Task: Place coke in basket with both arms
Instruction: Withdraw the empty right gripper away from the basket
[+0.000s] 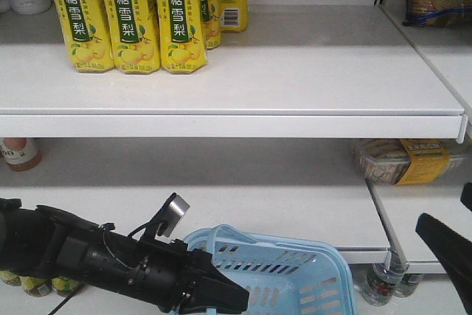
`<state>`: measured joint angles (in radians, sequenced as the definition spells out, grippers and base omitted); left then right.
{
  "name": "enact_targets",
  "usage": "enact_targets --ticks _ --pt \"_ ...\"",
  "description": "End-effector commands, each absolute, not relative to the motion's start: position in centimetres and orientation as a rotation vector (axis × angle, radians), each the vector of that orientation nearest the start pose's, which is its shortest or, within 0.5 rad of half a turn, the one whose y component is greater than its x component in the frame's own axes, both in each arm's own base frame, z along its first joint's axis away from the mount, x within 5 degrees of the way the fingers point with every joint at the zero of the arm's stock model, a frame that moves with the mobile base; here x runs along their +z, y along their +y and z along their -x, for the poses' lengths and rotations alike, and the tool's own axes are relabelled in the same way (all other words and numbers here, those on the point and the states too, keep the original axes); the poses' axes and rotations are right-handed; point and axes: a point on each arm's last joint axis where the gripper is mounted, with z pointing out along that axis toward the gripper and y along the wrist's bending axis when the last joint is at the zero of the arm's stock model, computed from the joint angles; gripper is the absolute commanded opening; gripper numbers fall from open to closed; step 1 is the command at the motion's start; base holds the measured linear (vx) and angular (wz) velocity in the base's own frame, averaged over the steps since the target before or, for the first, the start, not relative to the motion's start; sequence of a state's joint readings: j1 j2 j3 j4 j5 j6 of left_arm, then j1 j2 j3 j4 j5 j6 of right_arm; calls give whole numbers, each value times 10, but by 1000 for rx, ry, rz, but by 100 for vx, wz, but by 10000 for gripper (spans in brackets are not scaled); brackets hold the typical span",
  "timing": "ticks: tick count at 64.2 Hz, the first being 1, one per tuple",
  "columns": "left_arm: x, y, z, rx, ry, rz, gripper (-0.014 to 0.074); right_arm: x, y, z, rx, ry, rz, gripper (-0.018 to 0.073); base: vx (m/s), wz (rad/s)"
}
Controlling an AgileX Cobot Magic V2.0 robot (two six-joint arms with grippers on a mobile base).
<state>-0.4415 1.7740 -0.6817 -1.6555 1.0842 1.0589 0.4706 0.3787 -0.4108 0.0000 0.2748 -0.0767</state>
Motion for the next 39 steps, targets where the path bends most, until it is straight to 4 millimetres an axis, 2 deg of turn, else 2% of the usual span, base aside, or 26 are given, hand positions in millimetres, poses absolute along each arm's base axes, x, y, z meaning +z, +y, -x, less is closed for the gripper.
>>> enact_targets --ticks 1,15,39 --pt "191 -195 -217 -2002 2366 -248 -6 307 36 -71 305 1517 428 428 0 0" --pt "191 -195 -217 -2002 2366 -248 -6 284 30 -59 310 1490 418 428 0 0" --pt "191 -195 -217 -2002 2366 -248 -6 271 29 -55 430 1619 325 381 0 0"
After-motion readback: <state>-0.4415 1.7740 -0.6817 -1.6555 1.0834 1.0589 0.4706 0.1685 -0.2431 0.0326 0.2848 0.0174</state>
